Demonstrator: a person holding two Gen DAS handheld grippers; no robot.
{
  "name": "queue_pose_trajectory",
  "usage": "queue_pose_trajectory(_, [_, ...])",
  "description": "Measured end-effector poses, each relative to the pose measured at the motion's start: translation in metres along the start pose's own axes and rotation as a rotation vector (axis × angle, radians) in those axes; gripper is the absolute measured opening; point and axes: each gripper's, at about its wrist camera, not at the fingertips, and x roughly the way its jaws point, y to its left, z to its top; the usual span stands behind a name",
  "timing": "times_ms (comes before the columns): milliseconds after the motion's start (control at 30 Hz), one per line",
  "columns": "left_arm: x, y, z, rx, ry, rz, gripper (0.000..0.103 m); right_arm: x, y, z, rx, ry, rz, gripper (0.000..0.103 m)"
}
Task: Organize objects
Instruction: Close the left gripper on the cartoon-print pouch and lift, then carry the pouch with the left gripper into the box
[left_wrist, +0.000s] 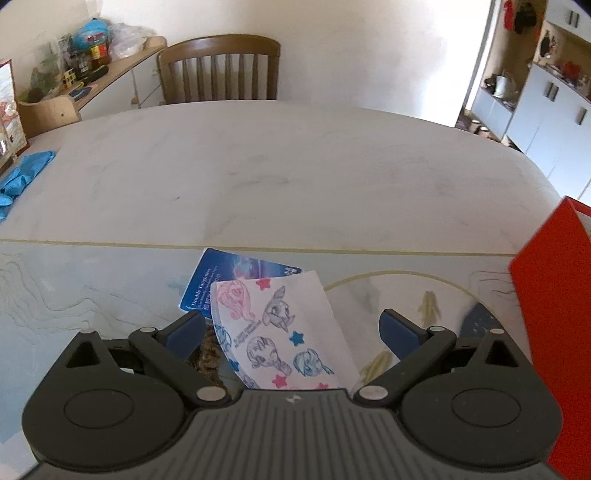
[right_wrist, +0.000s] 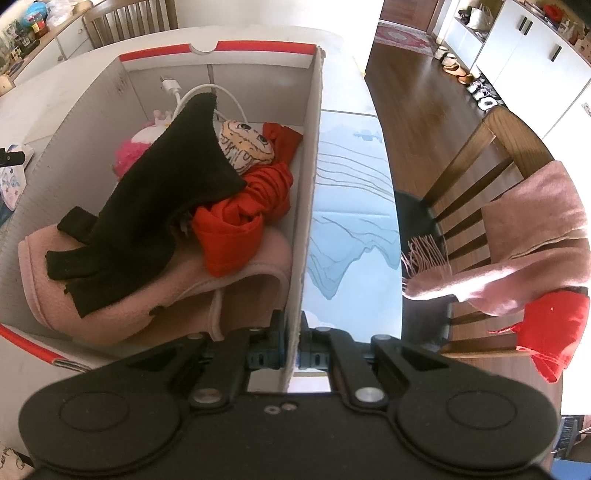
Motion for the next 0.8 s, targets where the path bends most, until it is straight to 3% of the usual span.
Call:
queue_pose_trajectory(233, [0.005,0.002,-0.002,-0.021,0.011,0.048,0.097,0.000,0.000,0.000,0.000,0.000,0.000,0.004])
queue_pose_trajectory(300, [0.005,0.002,-0.002,-0.016,0.014,0.051,0.081,0.000,0.000,0.000,0.000,0.000,0.000,0.004])
queue_pose_trajectory(367, [0.004,0.003,-0.003,-0.015,0.020,0.047,0.075,0.000,0.000,0.000,0.001,-0.001,0.001,0.004])
queue_pose_trajectory(500, [0.001,0.001,-0.004,-0.002,0.019,0.054,0.045,0.000,0.000,0.000,0.001,-0.001,0.002,0.004])
queue_pose_trajectory(567, [-0.003,0.002,-0.006,-0.008,0.017,0.041,0.035,0.000,0.000,0.000,0.001,-0.003,0.003,0.004])
queue_pose_trajectory(800, [-0.025,0.006,-0.006,0.012,-0.008,-0.012,0.031,0.001,-0.001,0.000,0.004,-0.008,0.007,0.004])
